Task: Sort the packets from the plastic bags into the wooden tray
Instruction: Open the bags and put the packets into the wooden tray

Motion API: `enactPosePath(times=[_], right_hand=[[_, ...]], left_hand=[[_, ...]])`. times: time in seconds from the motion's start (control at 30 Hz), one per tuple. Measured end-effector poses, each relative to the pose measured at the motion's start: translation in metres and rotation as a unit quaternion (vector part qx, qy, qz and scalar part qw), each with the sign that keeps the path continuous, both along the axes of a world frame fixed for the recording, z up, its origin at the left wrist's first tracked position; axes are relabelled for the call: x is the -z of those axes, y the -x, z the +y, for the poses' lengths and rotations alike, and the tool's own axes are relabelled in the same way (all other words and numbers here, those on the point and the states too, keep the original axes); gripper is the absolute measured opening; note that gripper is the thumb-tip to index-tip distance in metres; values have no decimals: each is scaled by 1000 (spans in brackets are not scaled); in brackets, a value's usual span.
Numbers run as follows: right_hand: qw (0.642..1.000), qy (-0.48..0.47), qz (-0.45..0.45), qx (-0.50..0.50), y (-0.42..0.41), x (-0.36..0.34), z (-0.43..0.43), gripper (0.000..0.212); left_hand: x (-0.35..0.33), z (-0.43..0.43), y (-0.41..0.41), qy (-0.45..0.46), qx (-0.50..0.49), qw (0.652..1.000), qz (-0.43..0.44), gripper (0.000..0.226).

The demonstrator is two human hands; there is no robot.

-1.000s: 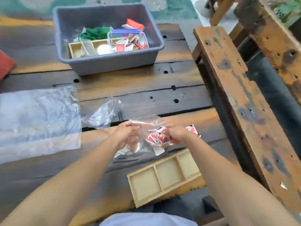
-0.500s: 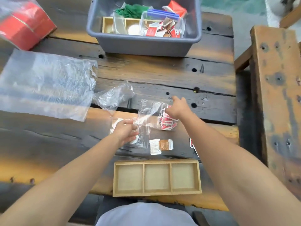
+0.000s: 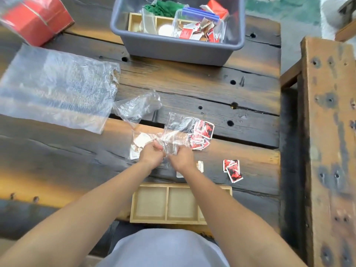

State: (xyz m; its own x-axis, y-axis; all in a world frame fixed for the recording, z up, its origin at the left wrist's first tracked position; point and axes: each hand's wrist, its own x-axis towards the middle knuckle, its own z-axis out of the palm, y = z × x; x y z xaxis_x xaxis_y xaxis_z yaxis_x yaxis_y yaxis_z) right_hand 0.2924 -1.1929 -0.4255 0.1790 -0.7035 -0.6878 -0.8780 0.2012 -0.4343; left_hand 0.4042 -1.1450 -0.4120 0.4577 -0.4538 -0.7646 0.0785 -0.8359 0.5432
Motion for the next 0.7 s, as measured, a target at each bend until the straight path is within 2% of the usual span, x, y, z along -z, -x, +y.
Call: enactPosePath(times=[0.03,0.1,0.17,0.2,0.23,0.3,0.37,0.43,0.53,0.6,0.7], right_hand=[[1000,15,12,13,-3,6,4,40],[999,17,23,35,-4,14,9,45],[1000,10,11,21,-7,19,14,30],[1000,9,-3,11,-9,18,16,16],[1000,13,-22,8,-11,19,18,11],[997,-12,-73,26,-17,16,24,28],[989,-49,-129,50,-21,7,31,29],[984,-62,-162,30,-24,-1,38,29],[982,-57,-179,-3,-29,-15,47,29],[979,-45,-197,5,-30,-22,50,35],[973,-43,-228,21,-27,-31,52,40]], left_hand=[[2,4,5,-4,26,999,-21,19],[3,11,12,-9,67,996,-50,25],[8,20,13,-4,60,997,-45,34],[9,25,13,1,47,998,-39,35],[10,29,12,7,34,999,-36,34],[8,35,9,14,12,999,-38,24],[-2,40,6,26,-13,998,-57,18],[-18,44,3,34,-18,995,-96,25],[-41,54,-3,43,-15,990,-137,21],[-52,59,-5,49,-9,985,-163,12],[-61,61,-7,64,16,980,-186,13]])
